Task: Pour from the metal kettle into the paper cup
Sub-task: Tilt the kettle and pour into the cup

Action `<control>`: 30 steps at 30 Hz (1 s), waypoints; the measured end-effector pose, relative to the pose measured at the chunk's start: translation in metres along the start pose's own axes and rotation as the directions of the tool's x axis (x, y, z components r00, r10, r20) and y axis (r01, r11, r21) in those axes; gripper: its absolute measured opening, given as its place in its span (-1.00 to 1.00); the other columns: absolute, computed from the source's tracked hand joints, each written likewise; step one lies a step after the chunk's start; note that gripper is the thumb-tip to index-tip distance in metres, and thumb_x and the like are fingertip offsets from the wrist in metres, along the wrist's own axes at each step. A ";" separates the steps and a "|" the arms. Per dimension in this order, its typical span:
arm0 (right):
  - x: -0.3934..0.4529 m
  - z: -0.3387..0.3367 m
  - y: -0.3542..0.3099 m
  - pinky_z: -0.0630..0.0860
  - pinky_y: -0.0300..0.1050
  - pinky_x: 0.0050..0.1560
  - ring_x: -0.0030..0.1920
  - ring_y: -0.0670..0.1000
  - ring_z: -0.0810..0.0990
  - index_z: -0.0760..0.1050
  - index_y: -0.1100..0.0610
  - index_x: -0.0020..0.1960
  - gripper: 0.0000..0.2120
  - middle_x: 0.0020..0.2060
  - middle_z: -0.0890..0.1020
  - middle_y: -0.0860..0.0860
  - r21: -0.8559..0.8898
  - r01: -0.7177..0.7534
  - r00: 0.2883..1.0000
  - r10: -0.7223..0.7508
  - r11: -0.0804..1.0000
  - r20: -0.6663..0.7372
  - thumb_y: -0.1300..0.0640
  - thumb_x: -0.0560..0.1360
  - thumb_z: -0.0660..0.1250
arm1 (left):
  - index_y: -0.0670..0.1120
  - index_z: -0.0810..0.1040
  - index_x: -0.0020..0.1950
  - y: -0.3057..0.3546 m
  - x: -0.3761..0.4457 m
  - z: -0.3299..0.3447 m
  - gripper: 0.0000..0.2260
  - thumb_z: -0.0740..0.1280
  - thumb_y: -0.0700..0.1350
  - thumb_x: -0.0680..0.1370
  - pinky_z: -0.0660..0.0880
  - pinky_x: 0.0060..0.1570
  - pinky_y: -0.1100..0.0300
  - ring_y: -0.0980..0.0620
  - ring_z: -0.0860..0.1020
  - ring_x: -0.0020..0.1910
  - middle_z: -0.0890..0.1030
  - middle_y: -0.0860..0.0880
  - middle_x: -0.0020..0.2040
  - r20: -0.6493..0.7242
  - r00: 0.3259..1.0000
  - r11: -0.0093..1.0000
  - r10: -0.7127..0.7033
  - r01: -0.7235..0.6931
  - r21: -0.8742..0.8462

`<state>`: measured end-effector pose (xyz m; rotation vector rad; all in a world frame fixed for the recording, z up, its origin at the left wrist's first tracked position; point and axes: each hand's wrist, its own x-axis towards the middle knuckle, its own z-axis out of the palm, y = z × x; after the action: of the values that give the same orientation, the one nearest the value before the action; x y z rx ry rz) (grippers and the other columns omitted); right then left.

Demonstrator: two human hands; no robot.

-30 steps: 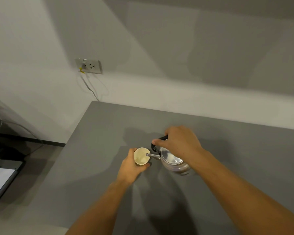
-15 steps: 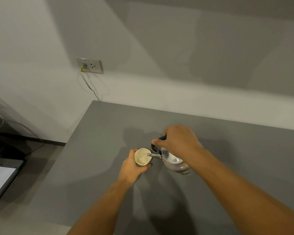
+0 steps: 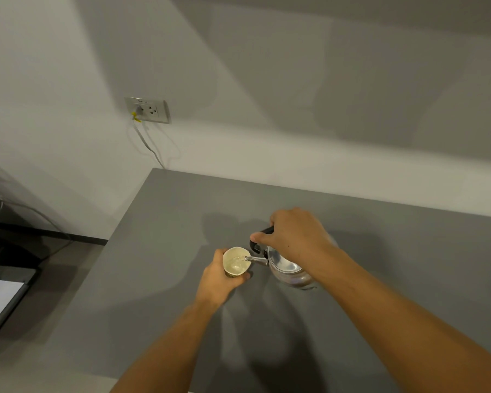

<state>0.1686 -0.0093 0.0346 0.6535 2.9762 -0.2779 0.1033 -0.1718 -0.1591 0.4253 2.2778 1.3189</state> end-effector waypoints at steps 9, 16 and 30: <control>0.003 0.003 -0.001 0.32 -0.09 -0.40 -0.35 0.06 0.50 0.37 0.03 -0.37 -0.49 -0.43 0.49 0.00 -0.017 0.016 1.000 -0.016 1.000 0.003 -0.37 0.42 0.35 | 0.16 0.44 0.20 0.000 0.000 0.000 -0.40 0.61 0.17 0.26 0.55 -0.07 0.18 0.18 0.63 -0.01 0.67 0.18 0.00 -0.001 1.000 1.000 0.018 -0.018 0.014; 0.003 0.001 -0.004 0.35 -0.08 -0.38 -0.36 0.05 0.48 0.39 0.05 -0.36 -0.51 -0.43 0.49 0.00 -0.022 0.024 1.000 -0.024 0.999 0.013 -0.34 0.43 0.36 | 0.12 0.45 0.21 0.001 -0.001 0.000 -0.42 0.63 0.12 0.29 0.54 -0.08 0.22 0.19 0.64 0.00 0.68 0.17 0.00 -0.004 1.000 1.000 0.015 -0.015 0.007; 0.001 -0.001 -0.009 0.26 -0.11 -0.46 -0.44 0.00 0.42 0.37 0.05 -0.40 -0.54 -0.46 0.47 0.00 -0.051 0.038 0.999 -0.038 0.998 -0.004 -0.27 0.42 0.39 | 0.12 0.45 0.22 0.005 -0.004 -0.001 -0.41 0.63 0.11 0.30 0.55 -0.04 0.19 0.17 0.63 0.01 0.67 0.16 0.02 -0.002 1.000 1.000 0.012 -0.012 -0.003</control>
<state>0.1636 -0.0161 0.0367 0.5939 2.9919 -0.2027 0.1063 -0.1722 -0.1532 0.4378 2.2782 1.3285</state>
